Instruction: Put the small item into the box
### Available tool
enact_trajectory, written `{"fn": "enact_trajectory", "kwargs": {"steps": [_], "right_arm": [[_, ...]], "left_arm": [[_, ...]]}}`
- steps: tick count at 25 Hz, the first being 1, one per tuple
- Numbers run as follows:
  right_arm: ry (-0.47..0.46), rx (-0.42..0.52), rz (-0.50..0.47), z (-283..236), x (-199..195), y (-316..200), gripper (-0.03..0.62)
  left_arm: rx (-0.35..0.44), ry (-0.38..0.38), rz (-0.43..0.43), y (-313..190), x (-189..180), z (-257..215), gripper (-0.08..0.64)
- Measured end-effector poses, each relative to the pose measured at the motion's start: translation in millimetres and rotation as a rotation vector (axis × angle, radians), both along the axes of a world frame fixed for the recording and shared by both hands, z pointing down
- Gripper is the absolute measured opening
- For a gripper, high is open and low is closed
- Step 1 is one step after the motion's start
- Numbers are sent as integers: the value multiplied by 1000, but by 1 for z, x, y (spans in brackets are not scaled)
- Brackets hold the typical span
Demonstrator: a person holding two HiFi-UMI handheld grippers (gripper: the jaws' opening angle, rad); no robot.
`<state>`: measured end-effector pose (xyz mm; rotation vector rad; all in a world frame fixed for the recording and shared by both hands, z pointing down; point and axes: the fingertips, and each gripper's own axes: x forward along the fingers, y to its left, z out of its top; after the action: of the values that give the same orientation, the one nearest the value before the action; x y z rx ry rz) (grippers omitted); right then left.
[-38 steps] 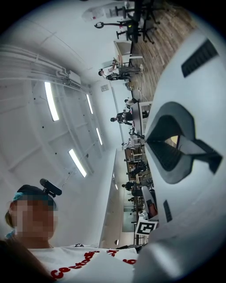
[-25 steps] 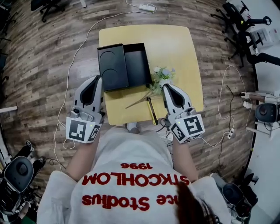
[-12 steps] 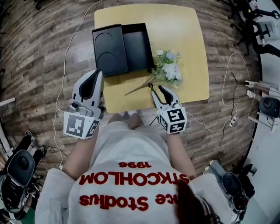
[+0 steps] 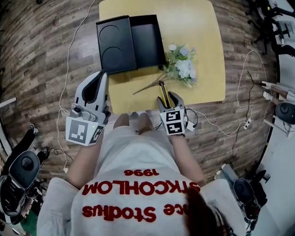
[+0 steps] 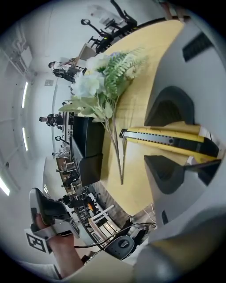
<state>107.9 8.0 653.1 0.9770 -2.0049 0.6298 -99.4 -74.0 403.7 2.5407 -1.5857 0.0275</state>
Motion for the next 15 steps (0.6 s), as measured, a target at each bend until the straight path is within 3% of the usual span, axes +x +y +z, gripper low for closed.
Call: {"fn": "enact_trajectory", "kwargs": {"steps": [5, 15], "right_arm": [[-7, -25, 16, 1, 0, 1, 123], [-51, -22, 29, -4, 6, 4, 114]], "left_arm": [[-4, 7, -3, 0, 1, 3, 5], [19, 13, -18, 3, -3, -7, 5]]}}
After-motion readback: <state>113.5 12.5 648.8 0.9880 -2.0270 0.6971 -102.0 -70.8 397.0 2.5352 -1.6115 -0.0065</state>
